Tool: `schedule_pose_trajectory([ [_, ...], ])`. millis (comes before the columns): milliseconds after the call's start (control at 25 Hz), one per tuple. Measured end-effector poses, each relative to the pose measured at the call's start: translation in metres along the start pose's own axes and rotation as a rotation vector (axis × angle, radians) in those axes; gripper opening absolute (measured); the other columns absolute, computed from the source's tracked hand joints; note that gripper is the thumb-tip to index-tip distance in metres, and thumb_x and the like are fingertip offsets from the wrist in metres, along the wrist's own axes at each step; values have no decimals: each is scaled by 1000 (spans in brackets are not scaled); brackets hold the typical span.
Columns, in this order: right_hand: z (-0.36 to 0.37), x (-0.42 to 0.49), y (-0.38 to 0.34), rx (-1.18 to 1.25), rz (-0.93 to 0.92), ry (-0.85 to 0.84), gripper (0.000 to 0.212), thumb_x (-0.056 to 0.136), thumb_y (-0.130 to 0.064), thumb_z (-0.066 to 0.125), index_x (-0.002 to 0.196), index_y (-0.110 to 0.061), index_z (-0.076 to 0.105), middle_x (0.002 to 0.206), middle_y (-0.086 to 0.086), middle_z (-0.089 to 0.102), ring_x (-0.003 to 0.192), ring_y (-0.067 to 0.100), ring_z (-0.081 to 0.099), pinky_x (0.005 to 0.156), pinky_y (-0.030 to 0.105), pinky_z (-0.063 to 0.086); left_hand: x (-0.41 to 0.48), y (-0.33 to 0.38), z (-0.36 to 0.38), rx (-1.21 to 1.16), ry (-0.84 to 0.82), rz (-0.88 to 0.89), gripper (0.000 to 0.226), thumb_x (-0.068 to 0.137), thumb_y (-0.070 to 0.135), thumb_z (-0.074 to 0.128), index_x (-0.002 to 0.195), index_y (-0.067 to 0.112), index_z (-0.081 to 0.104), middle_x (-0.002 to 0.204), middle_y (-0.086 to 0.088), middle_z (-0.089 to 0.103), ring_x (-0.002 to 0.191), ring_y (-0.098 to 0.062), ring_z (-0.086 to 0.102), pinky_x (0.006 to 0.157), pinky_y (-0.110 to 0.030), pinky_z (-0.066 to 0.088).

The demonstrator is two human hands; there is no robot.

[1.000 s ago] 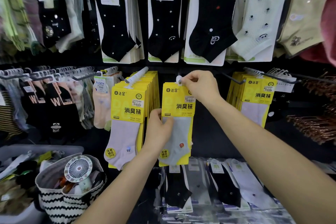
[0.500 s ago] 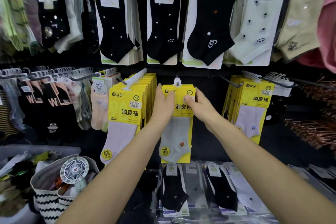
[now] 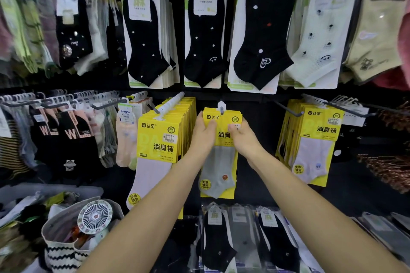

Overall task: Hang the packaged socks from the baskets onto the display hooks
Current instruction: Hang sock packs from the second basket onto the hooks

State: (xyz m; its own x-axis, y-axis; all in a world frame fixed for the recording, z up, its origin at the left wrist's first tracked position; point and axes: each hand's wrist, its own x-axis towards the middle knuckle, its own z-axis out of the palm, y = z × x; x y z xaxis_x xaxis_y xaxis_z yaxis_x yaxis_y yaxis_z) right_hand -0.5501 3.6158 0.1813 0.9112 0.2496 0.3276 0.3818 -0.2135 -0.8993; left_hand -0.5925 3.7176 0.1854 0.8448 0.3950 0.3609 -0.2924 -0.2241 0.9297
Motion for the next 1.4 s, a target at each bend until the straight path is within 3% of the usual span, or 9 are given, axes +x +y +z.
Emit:
schedule_pose_trajectory([
  [80,-2,-12,7,-87,-4,35,41,97,-23,47,135,-10,40,134,12,49,122,23,49,96,33,43,-16,-5,-3,54,25,10,52,99,19,38,147,11,20,146,-4,38,135,-18,34,111,-27,28],
  [240,4,-62,19,-191,-141,231,60,94,-23,53,145,-8,26,146,10,33,135,22,32,112,40,30,-66,-15,-19,107,16,142,58,98,23,43,149,16,16,153,7,21,127,12,22,101,-2,16],
  [400,35,-85,10,-79,-171,19,52,95,-24,49,144,-16,31,141,0,37,131,12,36,109,40,36,-81,-13,-65,-46,258,381,39,94,18,45,132,12,47,131,10,50,112,18,46,87,0,35],
  [520,71,-82,-3,-24,-74,-154,58,96,-30,47,148,-18,23,151,-1,30,137,12,31,113,36,28,-64,-15,-105,-75,455,333,31,97,12,43,127,10,49,119,10,54,100,17,51,86,-5,41],
  [640,99,-71,-16,7,-16,-201,63,96,-33,48,149,-20,17,153,-1,28,141,17,27,115,43,27,-41,-21,-129,-63,411,127,21,99,18,37,108,18,55,99,5,54,93,-8,51,86,-29,41],
  [800,121,-61,-25,124,46,-207,75,90,-28,60,149,-20,14,150,0,34,138,20,32,113,43,29,-35,-14,-123,-141,442,39,30,100,21,35,83,43,48,72,22,58,77,2,55,56,5,35],
  [1000,119,-48,-22,384,149,-203,80,90,-52,47,150,-31,-1,155,-8,23,140,14,26,113,34,23,-29,-16,-131,-242,286,38,68,103,35,20,56,55,65,54,26,63,57,9,60,50,-4,43],
  [1200,127,-32,-23,581,203,-191,60,94,-56,33,146,-26,29,142,4,48,127,20,48,105,41,42,-18,-7,-128,-322,183,120,58,103,34,17,68,51,59,52,26,63,51,10,61,42,-8,45],
  [1400,119,-19,-29,619,203,-143,43,96,-50,33,104,-23,66,93,2,74,84,14,70,58,22,54,-8,-13,-134,-420,178,89,61,103,36,18,70,43,69,59,24,67,57,8,64,46,-8,46],
])
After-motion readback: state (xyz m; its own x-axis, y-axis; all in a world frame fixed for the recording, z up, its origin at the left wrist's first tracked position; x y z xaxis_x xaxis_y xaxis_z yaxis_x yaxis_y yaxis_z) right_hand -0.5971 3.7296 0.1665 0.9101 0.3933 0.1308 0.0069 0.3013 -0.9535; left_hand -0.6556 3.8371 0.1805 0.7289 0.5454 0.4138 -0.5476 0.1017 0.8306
